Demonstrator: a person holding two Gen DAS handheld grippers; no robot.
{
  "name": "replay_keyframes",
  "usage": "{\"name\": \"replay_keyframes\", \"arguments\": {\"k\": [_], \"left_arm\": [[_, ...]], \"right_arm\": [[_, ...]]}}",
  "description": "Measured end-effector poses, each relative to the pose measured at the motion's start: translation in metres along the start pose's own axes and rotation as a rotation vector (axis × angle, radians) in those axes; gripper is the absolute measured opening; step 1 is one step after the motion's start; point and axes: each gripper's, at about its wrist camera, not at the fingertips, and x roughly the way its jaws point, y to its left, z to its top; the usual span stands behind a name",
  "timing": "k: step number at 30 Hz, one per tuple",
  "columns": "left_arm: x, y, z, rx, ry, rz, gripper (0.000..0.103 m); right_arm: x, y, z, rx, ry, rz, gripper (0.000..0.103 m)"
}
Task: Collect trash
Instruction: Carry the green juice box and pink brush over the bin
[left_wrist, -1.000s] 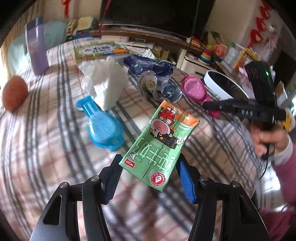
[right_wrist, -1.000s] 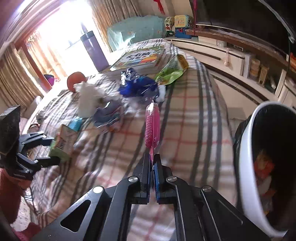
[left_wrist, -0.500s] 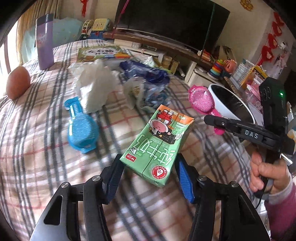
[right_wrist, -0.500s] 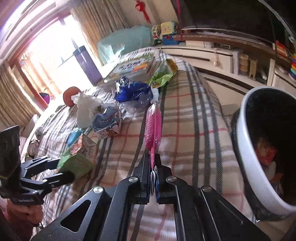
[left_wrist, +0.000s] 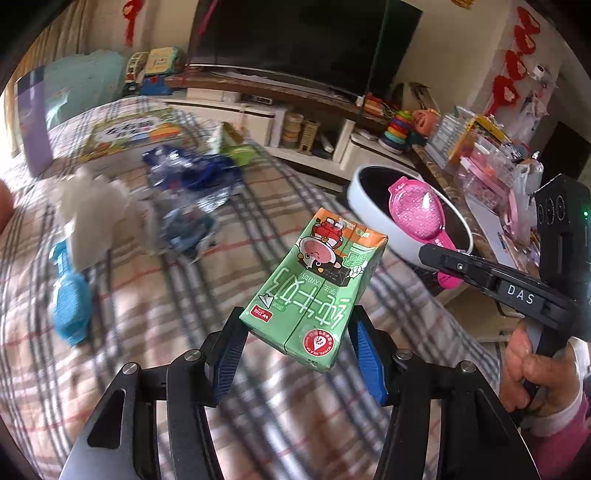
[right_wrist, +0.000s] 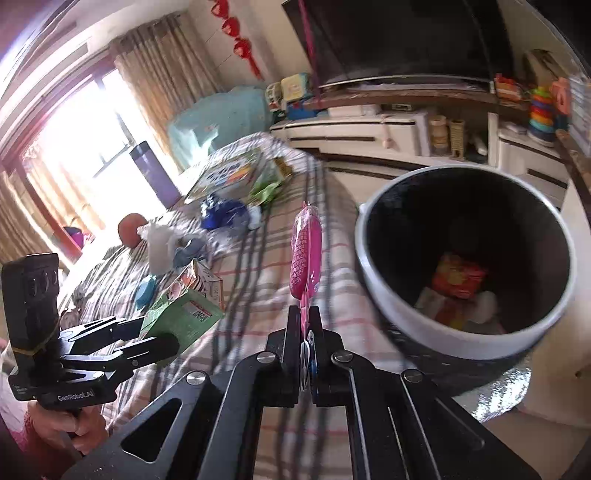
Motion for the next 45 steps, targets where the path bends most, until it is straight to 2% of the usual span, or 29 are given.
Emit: {"name": "replay_keyframes", "arguments": {"k": [19,32,45], "left_arm": [[0.052,-0.053,0.05,0.093,0.012,-0.025,0.054],[0.083,-0.079,0.072,0.154,0.028,-0.027,0.054],[0.108,-0.091,0.085,0.173,0.048,-0.02,0.054]], "right_arm": [[-0.035,-0.062,0.007,0.09,-0.075,-0.102,0.003],[-0.039,-0.089,0.015,0.113,-0.078,-0.136,0.003],[-0.038,-0.106,0.023,0.116,-0.07,-0.158,0.003]]}}
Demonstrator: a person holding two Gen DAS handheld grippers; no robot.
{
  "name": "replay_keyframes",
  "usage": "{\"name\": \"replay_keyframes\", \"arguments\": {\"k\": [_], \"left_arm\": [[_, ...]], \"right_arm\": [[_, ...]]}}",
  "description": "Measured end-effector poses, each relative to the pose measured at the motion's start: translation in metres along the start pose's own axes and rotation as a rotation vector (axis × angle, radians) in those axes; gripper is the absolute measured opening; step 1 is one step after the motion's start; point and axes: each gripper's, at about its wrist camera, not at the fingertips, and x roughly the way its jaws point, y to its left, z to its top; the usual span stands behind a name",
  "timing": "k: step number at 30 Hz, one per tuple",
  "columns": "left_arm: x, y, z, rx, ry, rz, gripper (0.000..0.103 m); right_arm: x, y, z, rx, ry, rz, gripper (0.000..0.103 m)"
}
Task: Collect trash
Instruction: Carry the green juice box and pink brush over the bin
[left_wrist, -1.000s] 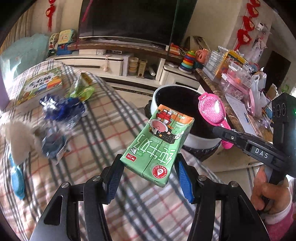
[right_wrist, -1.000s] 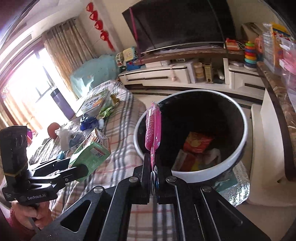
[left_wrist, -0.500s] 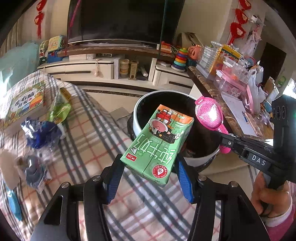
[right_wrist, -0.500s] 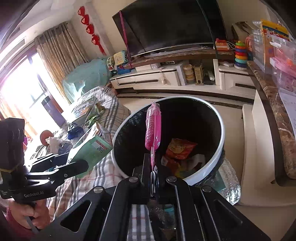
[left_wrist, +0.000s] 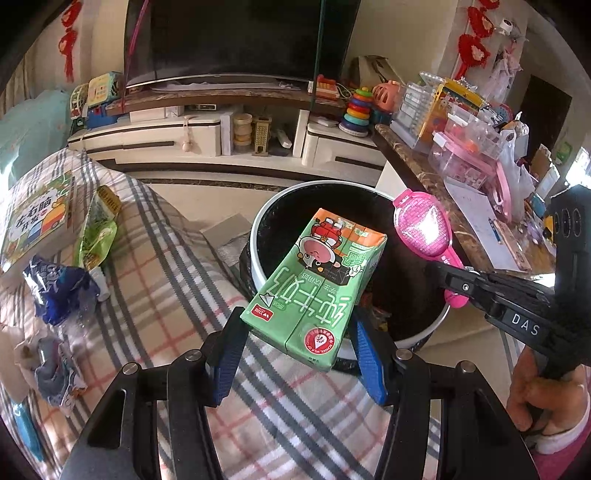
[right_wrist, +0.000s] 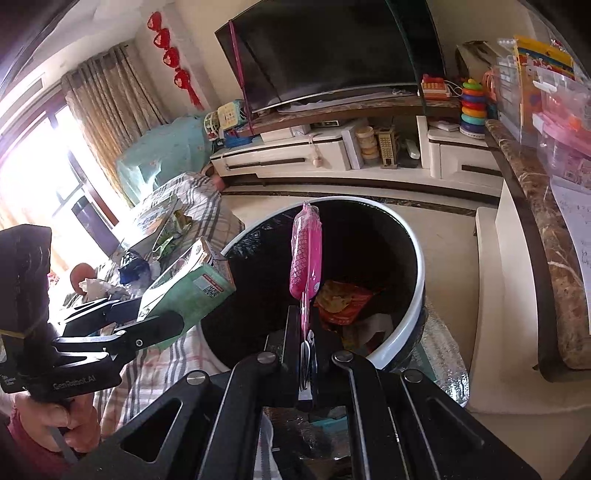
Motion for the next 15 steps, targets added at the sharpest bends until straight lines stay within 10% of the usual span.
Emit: {"name": "replay_keyframes", "arguments": {"k": [15], "left_arm": [[0.02,-0.008,0.014,0.01,0.016,0.006,0.054]], "right_arm": [[0.011,-0.009,0.009,-0.006,0.022,-0.013,0.003]]}}
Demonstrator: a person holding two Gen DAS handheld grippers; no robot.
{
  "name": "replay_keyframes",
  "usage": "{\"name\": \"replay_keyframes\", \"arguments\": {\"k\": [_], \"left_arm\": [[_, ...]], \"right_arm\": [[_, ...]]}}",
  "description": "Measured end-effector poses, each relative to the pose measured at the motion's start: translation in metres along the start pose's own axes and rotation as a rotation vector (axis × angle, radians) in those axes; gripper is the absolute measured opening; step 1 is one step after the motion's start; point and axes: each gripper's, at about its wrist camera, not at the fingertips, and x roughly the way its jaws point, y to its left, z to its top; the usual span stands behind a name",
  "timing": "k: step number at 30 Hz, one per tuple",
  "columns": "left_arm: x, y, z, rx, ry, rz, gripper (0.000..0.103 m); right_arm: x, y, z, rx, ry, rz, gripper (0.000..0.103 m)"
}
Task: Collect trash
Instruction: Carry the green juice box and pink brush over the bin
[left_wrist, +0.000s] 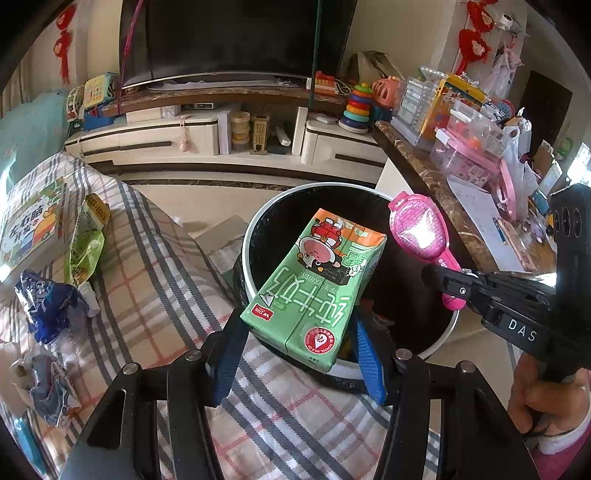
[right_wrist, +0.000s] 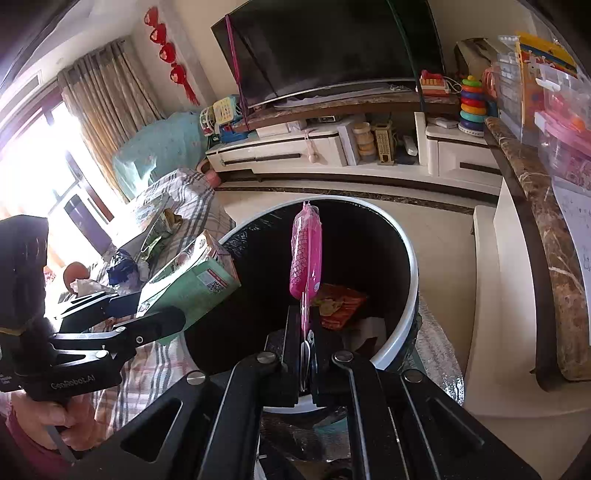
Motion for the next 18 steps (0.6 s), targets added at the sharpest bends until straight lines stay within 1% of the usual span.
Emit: {"name": "replay_keyframes", "arguments": {"k": [11,18], "left_arm": [[0.007,-0.007,0.006,0.022,-0.008,0.001,0.054],[0.012,-0.004,0.006,0.007,0.003,0.002,0.055]], "right_arm": [[0.006,-0.002,0.005,-0.01,0.014,-0.022,0.003],[0.009,-0.003,0.006,-0.013,0.02,-0.035,0.004]]}}
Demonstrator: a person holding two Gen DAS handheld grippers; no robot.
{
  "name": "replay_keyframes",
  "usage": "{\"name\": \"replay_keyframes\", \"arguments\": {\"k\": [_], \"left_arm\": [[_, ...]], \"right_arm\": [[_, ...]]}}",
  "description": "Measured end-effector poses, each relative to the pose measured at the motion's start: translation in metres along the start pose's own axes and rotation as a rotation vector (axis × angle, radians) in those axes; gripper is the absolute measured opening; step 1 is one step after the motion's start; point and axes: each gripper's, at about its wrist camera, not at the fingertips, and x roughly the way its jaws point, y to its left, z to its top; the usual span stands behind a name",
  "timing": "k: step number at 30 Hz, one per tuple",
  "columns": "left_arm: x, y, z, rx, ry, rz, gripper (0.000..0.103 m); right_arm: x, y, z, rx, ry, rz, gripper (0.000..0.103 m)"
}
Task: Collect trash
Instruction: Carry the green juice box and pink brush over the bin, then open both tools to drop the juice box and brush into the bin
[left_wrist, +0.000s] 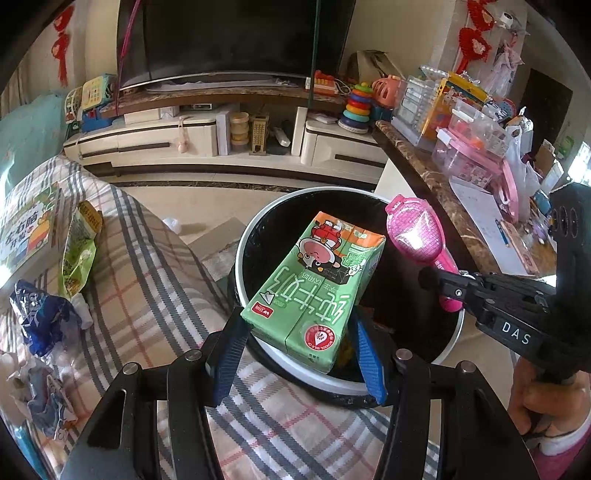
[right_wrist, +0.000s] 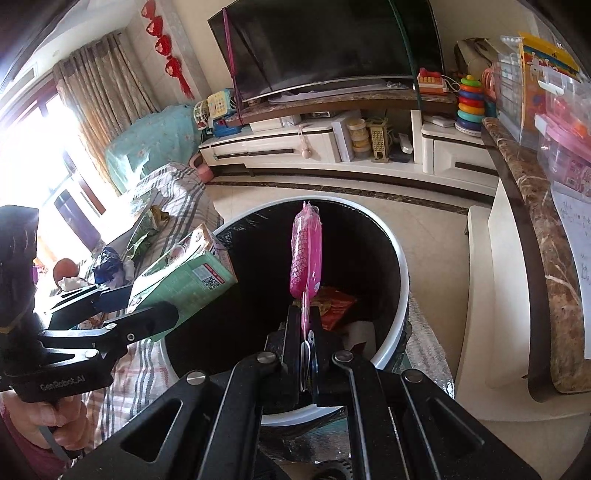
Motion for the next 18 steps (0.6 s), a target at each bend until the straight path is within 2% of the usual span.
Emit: {"name": "replay_keyframes", "arguments": {"k": [2,3,5,7,9,13,18], "left_arm": [[-0.001,-0.001,0.001,0.0,0.001,0.008,0.056],[-0.002,-0.001,0.001,-0.002,0.004,0.011,0.06],[-0.004,-0.001,0.0,-0.009,-0.003,0.012,0.065],[-0.008,0.0,-0.003,-0.017,-0.012,0.011,0.07],[-0.014,0.004,-0.009,-0.033,-0.02,0.01,0.071],[-0.03,0.018,-0.03,-0.084,-0.03,0.01,0.075],[-0.057,0.04,-0.062,-0.153,-0.037,0.018,0.075]], "right_arm": [[0.001,0.0,0.001,-0.001,0.001,-0.001,0.004],[0.001,0.0,0.001,-0.001,0.0,-0.002,0.009],[0.0,0.0,0.002,0.002,-0.006,-0.002,0.01],[-0.001,-0.002,0.003,0.013,-0.008,0.004,0.017],[-0.004,-0.003,0.002,0.026,-0.019,0.017,0.045],[-0.011,0.002,-0.002,0.034,-0.034,0.038,0.051],[-0.016,0.016,-0.009,0.029,-0.051,0.058,0.074]]}}
